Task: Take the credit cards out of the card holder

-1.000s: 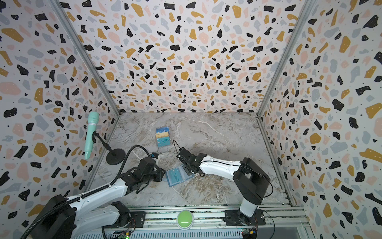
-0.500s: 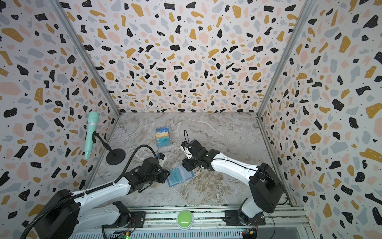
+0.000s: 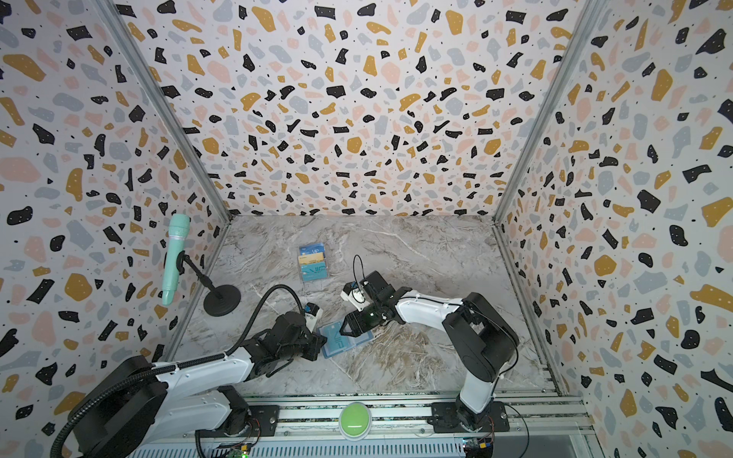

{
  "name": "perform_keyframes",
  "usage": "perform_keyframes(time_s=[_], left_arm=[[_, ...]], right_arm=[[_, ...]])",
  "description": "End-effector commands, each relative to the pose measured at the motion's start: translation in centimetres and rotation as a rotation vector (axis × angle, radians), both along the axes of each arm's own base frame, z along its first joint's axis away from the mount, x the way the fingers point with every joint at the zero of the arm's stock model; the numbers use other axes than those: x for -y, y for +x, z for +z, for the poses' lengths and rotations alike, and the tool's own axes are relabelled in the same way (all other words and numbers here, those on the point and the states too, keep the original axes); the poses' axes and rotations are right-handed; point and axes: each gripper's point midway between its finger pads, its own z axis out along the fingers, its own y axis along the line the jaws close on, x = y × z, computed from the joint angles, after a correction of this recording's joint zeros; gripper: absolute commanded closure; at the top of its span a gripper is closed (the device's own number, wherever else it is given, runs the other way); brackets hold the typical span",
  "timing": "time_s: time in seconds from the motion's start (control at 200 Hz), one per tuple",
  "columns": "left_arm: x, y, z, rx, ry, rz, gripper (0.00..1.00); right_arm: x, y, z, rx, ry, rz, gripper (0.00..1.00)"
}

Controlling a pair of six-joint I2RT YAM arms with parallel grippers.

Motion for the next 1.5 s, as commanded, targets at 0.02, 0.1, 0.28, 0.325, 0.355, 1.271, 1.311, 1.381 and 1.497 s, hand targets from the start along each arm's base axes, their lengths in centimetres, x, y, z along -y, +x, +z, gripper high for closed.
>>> perform_keyframes(time_s=[0.02,0.1,0.28,0.325,0.355,1.271,1.311,1.381,1.497], left_arm=[[1.2,0.3,0.9,0.057,-0.056,-0.043,0.91],[1.4,0.5,1.1,0.067,-0.062,-0.044,0.92],[1.4,0.6,1.2,0.07,-0.066,-0.039,0.92],[1.3,0.6,1.1,0.069,-0.063,-0.041,0.92],[1.3,0.5,0.9,0.065,-0.06,-0.044,0.92],[-0.3,-0.4,-1.6,-0.007,-0.001,0.013,0.93],[-0.4,-0.4,-1.6,-0.007,0.001,0.015,0.93],[-0.5,-0.4,-1.6,-0.008,0.003,0.019,0.93],[-0.9,-0.7,-1.9,-0.025,0.025,0.028,0.93]], right_arm=[[-1.4,0.4,1.3,-0.015,0.061,0.026,0.41],[-1.4,0.6,0.5,-0.021,0.046,0.014,0.41],[-1.5,0.7,-1.1,-0.054,0.035,-0.005,0.41],[-1.5,0.7,-1.4,-0.06,0.033,-0.009,0.41],[-1.6,0.7,-1.5,-0.064,0.035,-0.008,0.42],[-3.3,-0.4,-1.2,-0.155,0.127,0.054,0.52],[-3.3,-0.4,-1.3,-0.156,0.128,0.054,0.52],[-3.2,-0.4,-1.4,-0.163,0.13,0.053,0.52],[-3.3,-0.5,-1.5,-0.166,0.135,0.051,0.53]])
